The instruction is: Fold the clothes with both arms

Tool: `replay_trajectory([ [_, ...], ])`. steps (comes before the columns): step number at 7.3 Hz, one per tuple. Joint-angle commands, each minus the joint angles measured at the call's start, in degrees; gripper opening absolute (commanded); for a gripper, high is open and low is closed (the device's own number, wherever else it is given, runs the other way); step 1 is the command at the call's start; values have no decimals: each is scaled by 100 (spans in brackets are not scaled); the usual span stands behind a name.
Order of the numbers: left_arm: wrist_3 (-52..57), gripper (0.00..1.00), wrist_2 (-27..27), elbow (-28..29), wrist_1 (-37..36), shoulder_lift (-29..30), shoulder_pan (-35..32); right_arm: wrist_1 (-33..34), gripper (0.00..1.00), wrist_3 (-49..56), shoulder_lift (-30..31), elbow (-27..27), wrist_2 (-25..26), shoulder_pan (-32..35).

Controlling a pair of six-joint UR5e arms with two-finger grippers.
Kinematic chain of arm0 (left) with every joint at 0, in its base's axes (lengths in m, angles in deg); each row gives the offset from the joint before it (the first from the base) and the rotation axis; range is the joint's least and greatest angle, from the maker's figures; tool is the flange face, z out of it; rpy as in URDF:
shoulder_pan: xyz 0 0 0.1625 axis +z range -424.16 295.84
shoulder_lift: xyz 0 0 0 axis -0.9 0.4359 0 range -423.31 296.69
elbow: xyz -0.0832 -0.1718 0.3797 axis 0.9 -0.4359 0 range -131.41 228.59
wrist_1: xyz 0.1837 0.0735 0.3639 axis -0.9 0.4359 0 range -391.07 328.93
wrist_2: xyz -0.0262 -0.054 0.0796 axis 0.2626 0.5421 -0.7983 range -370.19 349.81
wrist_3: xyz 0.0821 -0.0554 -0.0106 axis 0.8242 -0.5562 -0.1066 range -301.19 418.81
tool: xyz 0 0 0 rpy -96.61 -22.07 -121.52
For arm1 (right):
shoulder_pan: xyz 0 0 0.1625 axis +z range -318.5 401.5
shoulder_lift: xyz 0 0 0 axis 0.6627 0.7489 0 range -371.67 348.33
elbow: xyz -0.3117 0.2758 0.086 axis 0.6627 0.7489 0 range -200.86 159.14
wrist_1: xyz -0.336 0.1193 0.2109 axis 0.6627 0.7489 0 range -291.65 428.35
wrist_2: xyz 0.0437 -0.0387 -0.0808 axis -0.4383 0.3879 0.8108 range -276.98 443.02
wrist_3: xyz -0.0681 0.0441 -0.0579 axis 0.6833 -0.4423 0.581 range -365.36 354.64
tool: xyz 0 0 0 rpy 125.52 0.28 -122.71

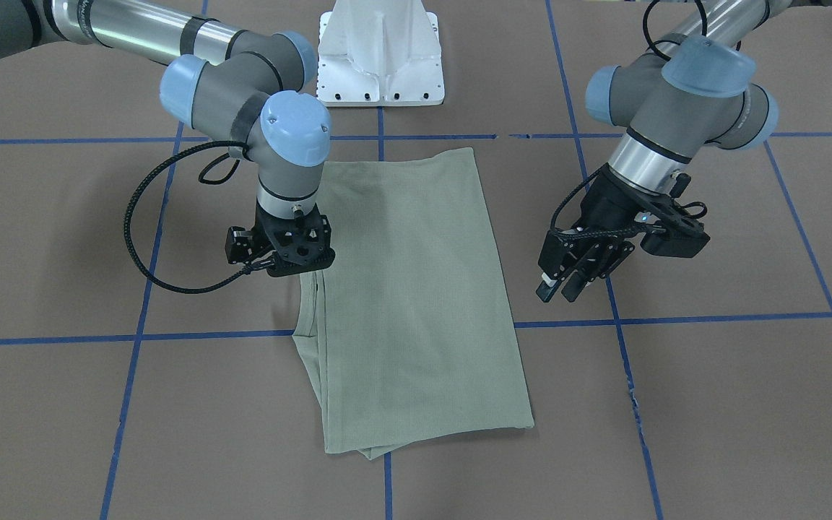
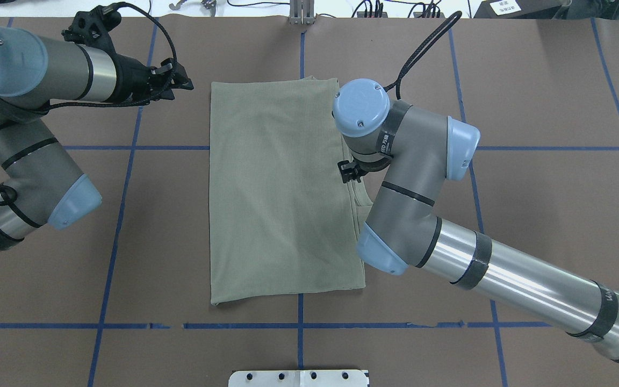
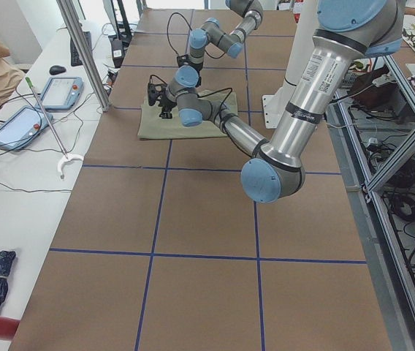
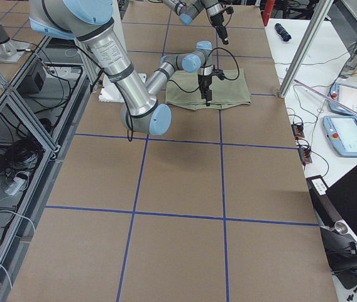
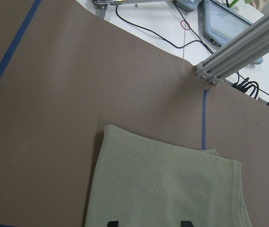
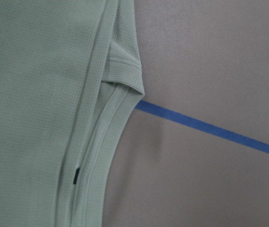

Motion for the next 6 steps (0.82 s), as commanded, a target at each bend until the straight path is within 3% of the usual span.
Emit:
replay_trajectory([
  [1,-22,54,6,-16,-3,58,8,-652,100,-2173,181,-359,11,-274],
  [2,-13,54,6,-7,-12,59,17,-788,100,-3264,305,-614,81,-546],
  [4,-22,54,6,2,-12,67,26,-806,100,-5191,769,-1333,1096,-1327],
  [6,-22,54,6,-7,-91,41,35,-806,100,-6608,1235,-1845,1198,-1671],
])
